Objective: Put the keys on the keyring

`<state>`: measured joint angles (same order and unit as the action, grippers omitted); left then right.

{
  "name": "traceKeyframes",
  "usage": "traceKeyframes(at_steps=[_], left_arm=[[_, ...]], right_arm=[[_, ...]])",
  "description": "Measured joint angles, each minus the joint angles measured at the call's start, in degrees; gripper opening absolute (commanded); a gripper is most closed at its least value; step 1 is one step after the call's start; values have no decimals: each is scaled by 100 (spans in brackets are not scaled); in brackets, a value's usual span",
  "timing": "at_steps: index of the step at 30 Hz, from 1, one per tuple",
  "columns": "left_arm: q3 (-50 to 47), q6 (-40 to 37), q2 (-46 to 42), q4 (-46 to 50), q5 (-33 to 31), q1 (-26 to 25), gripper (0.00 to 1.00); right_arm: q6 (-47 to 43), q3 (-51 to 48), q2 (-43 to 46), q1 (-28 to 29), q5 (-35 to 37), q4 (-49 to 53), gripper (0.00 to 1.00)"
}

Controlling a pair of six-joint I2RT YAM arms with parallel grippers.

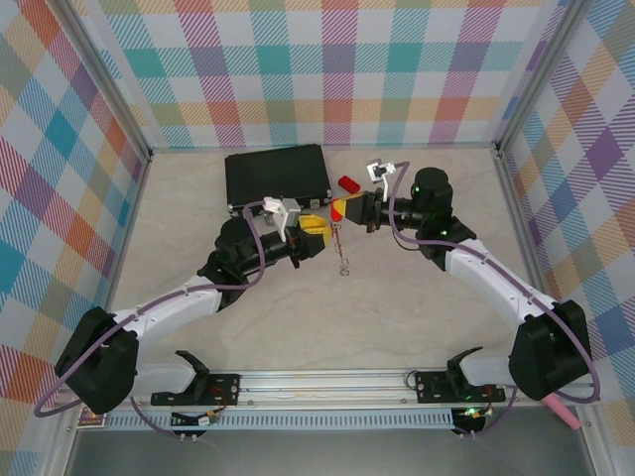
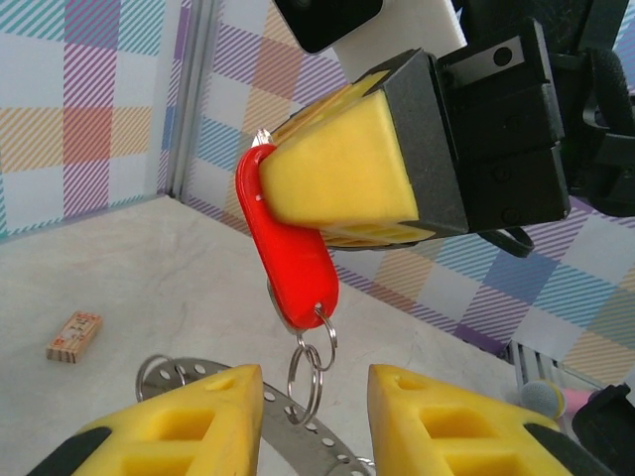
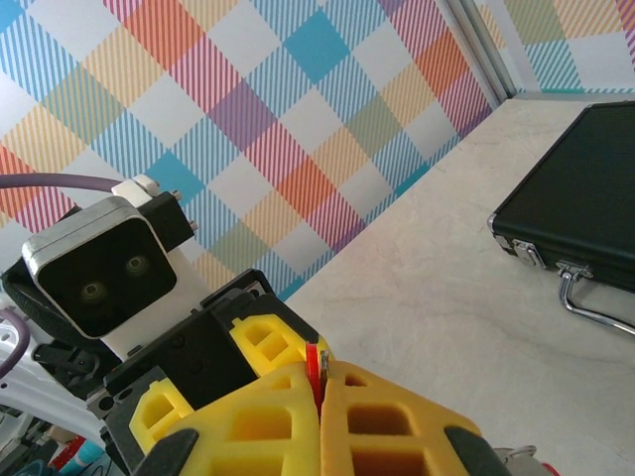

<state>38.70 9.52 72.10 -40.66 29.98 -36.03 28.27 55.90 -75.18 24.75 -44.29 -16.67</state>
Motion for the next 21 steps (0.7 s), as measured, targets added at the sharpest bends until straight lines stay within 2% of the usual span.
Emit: traceKeyframes(at_steps=[12,15,19,21], left_arm=[[162,-90,306,2,153,-107,33],[166,-122,348,0,142,-107,28],[201,-149,431,2,122,-107,27],[249,-149,487,0,101,-109,22]], right_arm=[[2,-11,166,0,35,0,0],[4,-37,166,0,35,0,0],[9,-74,166,0,33,2,0],[13,-87,175,0,35,2,0]])
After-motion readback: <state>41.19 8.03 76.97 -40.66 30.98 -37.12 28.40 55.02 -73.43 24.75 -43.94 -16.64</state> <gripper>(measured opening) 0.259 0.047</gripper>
